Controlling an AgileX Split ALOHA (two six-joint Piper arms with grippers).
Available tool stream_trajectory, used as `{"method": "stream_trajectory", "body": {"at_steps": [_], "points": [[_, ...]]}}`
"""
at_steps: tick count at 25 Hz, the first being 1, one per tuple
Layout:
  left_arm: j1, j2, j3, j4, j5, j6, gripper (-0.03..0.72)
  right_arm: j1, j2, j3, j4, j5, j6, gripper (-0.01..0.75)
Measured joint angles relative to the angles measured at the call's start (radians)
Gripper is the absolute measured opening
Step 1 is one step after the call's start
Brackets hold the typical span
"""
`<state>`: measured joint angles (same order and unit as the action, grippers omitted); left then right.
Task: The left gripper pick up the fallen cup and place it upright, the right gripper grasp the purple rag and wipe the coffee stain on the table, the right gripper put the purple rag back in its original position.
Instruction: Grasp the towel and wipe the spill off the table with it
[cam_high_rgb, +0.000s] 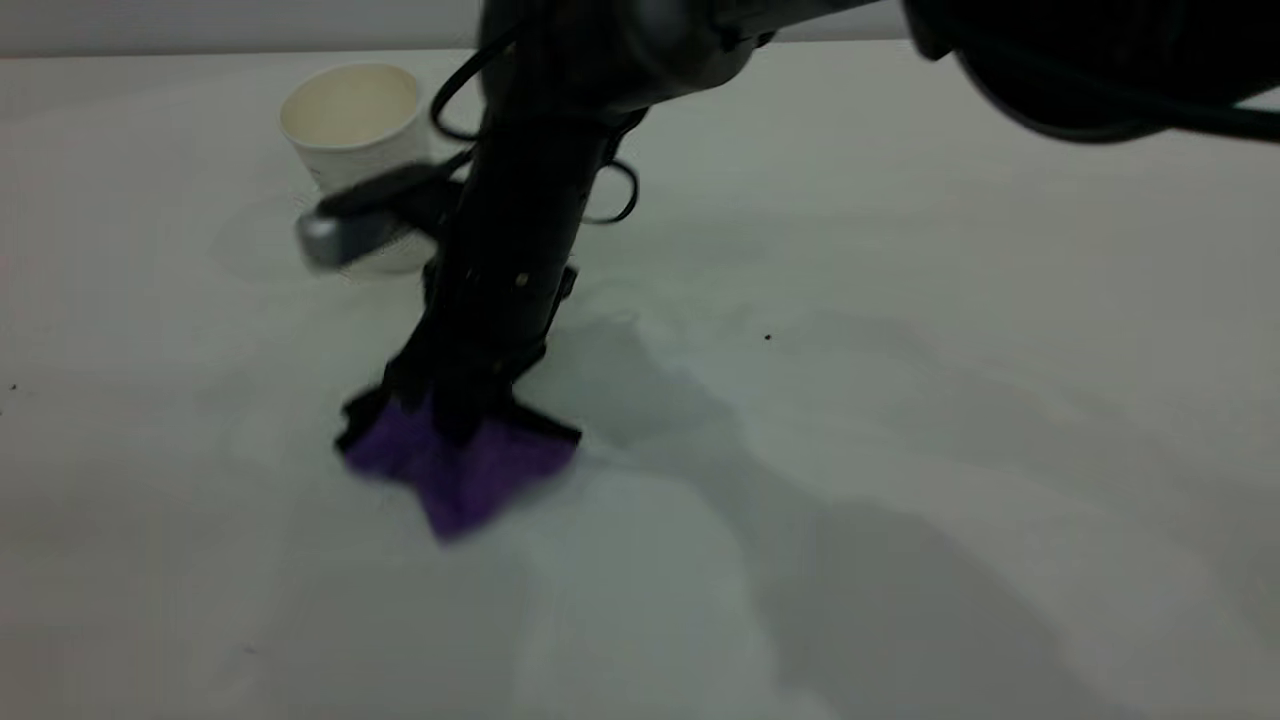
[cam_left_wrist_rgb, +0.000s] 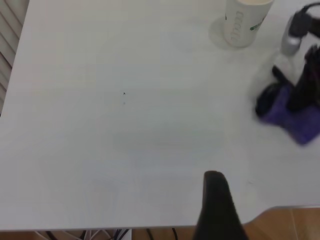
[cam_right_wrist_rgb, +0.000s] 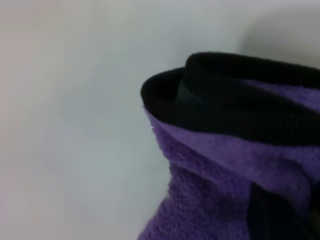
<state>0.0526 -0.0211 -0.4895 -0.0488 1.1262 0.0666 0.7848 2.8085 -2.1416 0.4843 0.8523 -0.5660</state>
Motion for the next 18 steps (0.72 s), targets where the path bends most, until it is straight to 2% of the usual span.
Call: {"method": "stream_trajectory", "body": {"at_steps": [3, 7, 9, 14, 18], "points": [[0.0, 0.0, 0.0, 0.0, 0.0, 0.0, 0.554, 0.007, -0.001, 0.0, -0.046, 0.002, 0.041, 0.052], [0.0, 0.0, 0.0, 0.0, 0.0, 0.0, 0.554, -0.013, -0.008, 0.0, -0.131, -0.018, 0.188, 0.052], [0.0, 0.0, 0.0, 0.0, 0.0, 0.0, 0.554, -0.049, -0.01, -0.001, -0.211, -0.031, 0.26, 0.052], [0.0, 0.0, 0.0, 0.0, 0.0, 0.0, 0.554, -0.192, -0.019, -0.003, -0.425, -0.053, 0.394, 0.052], [0.0, 0.0, 0.0, 0.0, 0.0, 0.0, 0.554, -0.293, -0.02, -0.006, -0.484, -0.025, 0.471, 0.052]]}}
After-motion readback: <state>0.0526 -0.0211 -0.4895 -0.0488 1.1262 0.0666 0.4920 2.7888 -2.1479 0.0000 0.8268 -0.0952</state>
